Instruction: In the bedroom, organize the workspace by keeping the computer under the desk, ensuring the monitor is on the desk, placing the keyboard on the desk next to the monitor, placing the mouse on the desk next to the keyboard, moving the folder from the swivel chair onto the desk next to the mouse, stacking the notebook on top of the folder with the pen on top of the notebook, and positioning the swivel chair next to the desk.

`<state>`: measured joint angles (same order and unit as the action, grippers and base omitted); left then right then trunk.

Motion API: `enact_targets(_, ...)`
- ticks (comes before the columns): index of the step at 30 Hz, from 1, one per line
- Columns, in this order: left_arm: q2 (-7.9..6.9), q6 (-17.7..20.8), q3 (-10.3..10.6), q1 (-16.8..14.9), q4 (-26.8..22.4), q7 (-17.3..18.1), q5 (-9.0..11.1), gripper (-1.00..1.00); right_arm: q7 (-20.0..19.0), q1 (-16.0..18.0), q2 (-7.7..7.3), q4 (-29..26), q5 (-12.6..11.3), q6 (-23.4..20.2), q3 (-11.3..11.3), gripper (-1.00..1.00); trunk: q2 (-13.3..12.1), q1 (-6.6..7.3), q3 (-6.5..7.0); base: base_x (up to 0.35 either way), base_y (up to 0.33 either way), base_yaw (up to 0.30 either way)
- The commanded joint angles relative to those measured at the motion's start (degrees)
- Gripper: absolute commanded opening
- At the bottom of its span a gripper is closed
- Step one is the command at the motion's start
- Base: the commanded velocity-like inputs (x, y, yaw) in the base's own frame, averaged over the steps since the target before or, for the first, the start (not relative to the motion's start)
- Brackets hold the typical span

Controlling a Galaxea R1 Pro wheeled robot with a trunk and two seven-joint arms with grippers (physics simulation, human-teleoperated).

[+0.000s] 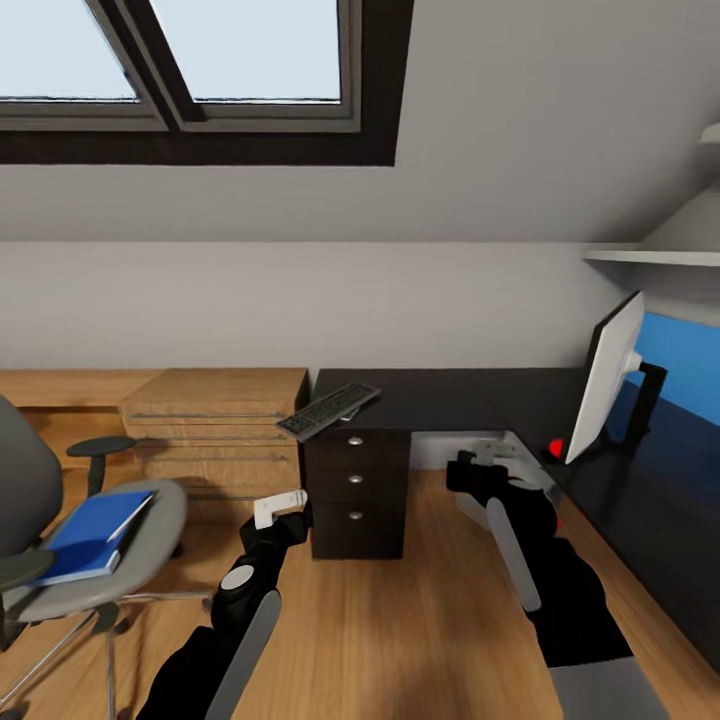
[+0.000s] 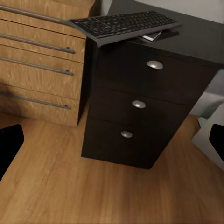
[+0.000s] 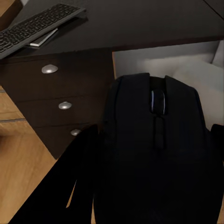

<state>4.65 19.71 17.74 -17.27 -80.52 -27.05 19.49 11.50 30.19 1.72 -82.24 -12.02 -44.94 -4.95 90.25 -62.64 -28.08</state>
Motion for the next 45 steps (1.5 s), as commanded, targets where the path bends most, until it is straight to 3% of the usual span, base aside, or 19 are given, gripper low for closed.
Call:
enact_targets(1, -0.02, 0.1, 0.1, 0.0, -0.1, -0.5, 0.5, 1.00, 0.5, 0.1, 0.01, -0.1, -0.7, -0.1, 0.0, -1.00, 0.0, -0.03, -0.07, 0.326, 0.000, -0.002)
enact_targets(14, -0.08, -0.2, 0.1, 0.0, -0.4, -0.5, 0.5, 1.00, 0.4, 0.1, -0.14, -0.1, -0.7, -0.1, 0.0, -1.00, 0.0, -0.03, -0.07, 0.328, 0.000, 0.010)
enact_targets(28, -0.08, -0.2, 0.1, 0.7, -1.7, -0.5, 0.5, 1.00, 0.3, 0.0, -0.07, 0.0, -0.6, -0.1, -0.1, -1.00, 0.0, -0.03, -0.07, 0.330, 0.000, 0.149)
enact_targets(40, -0.13, -0.2, 0.0, 0.7, -2.0, -0.5, 0.5, 1.00, 0.2, 0.1, -0.15, 5.0, -0.4, 0.6, -0.2, -1.00, 0.0, -0.03, -0.07, 0.330, 0.041, 0.001)
enact_targets(45, -1.13, -0.1, 0.0, 2.5, -6.3, -0.5, 0.6, 1.00, 0.2, 0.1, -0.10, 9.1, -0.4, 3.5, -0.2, -1.00, 0.0, -0.03, -0.07, 0.330, 0.126, 0.000)
